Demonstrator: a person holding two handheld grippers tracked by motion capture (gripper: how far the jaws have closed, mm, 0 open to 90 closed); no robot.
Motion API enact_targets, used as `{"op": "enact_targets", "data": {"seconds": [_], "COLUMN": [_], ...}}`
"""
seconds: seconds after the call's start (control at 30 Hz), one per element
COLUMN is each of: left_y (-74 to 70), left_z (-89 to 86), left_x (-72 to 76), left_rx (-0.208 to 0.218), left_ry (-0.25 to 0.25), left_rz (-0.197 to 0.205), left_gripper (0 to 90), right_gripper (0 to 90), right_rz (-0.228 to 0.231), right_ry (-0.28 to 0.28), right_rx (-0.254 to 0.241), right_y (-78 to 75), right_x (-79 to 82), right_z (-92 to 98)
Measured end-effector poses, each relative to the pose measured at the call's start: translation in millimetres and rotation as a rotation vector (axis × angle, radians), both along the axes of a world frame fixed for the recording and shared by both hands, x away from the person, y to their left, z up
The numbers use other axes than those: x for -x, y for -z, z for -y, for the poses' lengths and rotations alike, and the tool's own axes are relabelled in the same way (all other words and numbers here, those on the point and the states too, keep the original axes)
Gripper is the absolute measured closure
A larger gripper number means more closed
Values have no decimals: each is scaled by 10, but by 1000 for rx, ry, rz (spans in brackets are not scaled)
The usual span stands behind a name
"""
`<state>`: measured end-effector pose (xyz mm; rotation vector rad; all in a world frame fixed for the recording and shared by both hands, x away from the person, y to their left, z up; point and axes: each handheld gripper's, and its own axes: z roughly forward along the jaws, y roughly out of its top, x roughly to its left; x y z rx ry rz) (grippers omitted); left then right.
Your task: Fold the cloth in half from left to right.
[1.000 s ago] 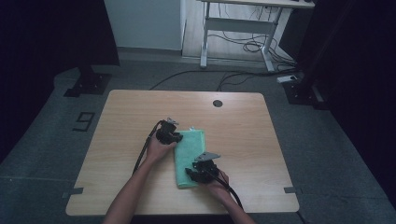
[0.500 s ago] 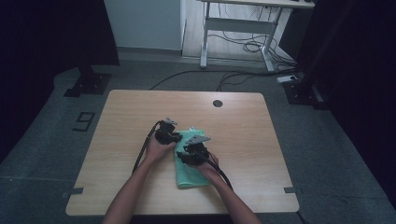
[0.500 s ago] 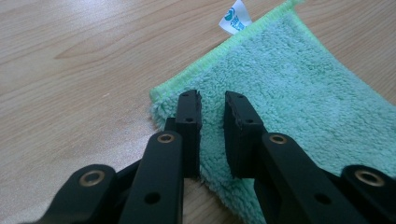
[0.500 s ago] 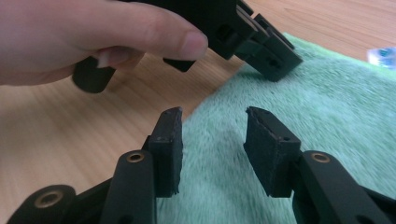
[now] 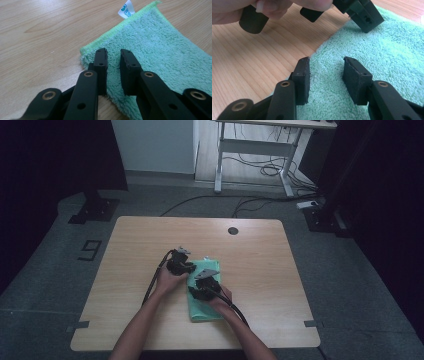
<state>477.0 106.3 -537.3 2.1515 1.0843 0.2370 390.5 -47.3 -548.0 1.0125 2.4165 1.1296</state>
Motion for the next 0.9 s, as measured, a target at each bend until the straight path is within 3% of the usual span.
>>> {"op": "enact_targets", "data": {"seconds": [0.3,0.43,0.53,0.67,0.9], "left_y": [-2,2,8,8,6], "left_z": [48,52,48,52,63], "left_x": [-15,-7,-1,2,11], "left_rx": [-1,-2,3,3,0], "left_ry": [39,33,30,23,13], "left_rz": [-4,2,6,5,6], "left_gripper": [765,769,770,772,773], "right_gripper": [578,552,542,540,529], "right_rz": [-10,-40,-22,-8,36], "right_ry": [66,67,56,46,-24], "right_rx": [-31,-55,-61,-23,49], "right_y": [8,-15,-35,-1,-16], "right_x": [135,68,-6,-37,267], "right_z": [60,63,30,-47,-59]}}
